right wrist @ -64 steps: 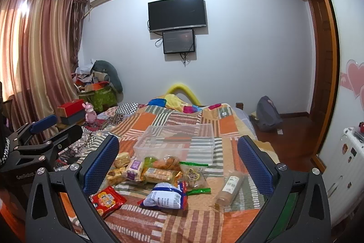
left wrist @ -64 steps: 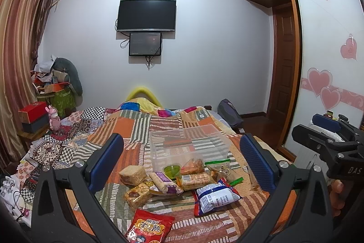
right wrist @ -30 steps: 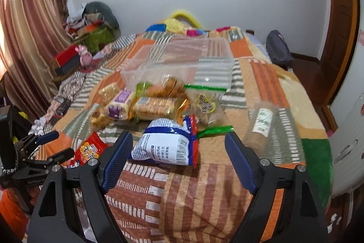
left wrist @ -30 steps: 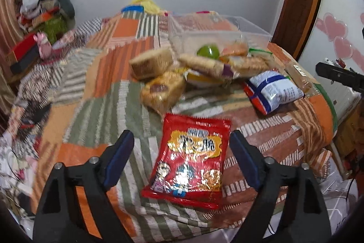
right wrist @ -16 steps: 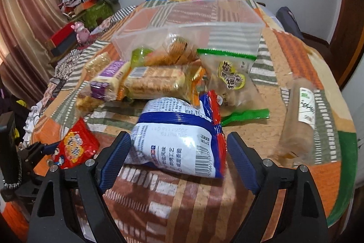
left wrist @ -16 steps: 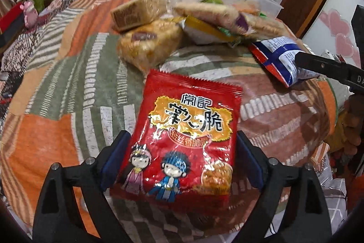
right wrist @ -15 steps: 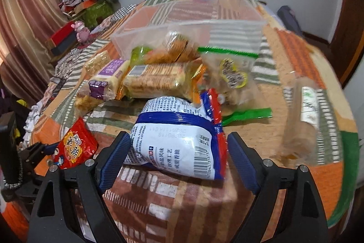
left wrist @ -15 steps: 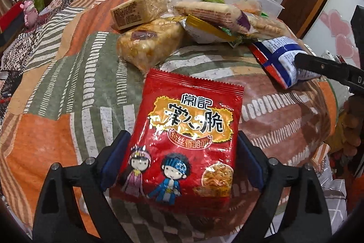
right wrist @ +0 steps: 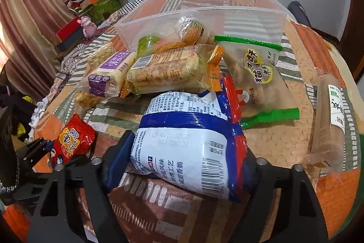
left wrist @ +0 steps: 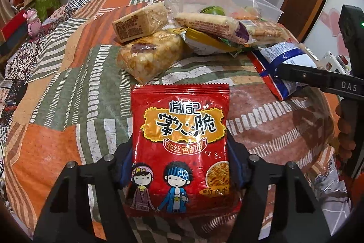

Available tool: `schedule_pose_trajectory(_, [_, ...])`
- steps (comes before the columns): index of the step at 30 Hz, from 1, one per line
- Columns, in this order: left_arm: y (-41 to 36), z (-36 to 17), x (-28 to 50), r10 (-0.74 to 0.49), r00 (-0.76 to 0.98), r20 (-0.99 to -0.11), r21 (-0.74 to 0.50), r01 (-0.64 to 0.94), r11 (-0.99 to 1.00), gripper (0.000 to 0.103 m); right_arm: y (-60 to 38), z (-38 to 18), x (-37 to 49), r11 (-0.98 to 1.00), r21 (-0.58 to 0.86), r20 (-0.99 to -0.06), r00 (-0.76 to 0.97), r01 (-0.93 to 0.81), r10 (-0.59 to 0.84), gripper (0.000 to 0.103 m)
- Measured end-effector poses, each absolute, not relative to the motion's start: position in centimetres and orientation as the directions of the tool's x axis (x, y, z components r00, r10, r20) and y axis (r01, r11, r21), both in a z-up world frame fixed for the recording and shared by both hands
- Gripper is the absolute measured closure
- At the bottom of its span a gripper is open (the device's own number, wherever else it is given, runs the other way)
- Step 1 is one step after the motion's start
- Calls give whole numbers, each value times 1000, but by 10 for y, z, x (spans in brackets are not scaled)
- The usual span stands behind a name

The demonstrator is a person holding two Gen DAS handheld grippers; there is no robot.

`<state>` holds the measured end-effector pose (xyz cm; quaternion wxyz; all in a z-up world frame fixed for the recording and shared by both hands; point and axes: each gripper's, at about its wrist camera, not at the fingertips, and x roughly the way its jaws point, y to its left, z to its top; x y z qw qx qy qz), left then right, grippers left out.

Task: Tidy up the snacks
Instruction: 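Carry both bags over the clear box and release them inside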

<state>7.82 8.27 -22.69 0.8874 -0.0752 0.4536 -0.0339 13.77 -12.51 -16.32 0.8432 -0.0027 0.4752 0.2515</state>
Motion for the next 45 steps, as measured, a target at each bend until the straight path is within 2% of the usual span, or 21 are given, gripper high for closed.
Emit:
schedule_pose_trajectory(9, [82,-199,63,-99,634,-767,-145,-21,989,37,-136,-152,125,870,230,-790,438,-436,429,45])
schedule_pose_trajectory(20, [78,-138,69,-75,729,-680,-135,-24,991,37,-153,-122,111,877,213,-739,516,-431,433,46])
schedule_pose_trajectory(30, [60,-83,97,-78,807,-585,-122,8,993,37,-164,-76,117,882,188,-638,629,-433,445,46])
schedule_pose_trajectory(35, [55,-65,122,-108,823,-558,-165,17,986,37,-165,-56,132,890,173,-586,682,-422,438,46])
schedule_pose_trajectory(45, [46,-51,187,-88,838,-539,-151,7,988,37,-157,-41,165,898,144,-525,738,-415,425,46])
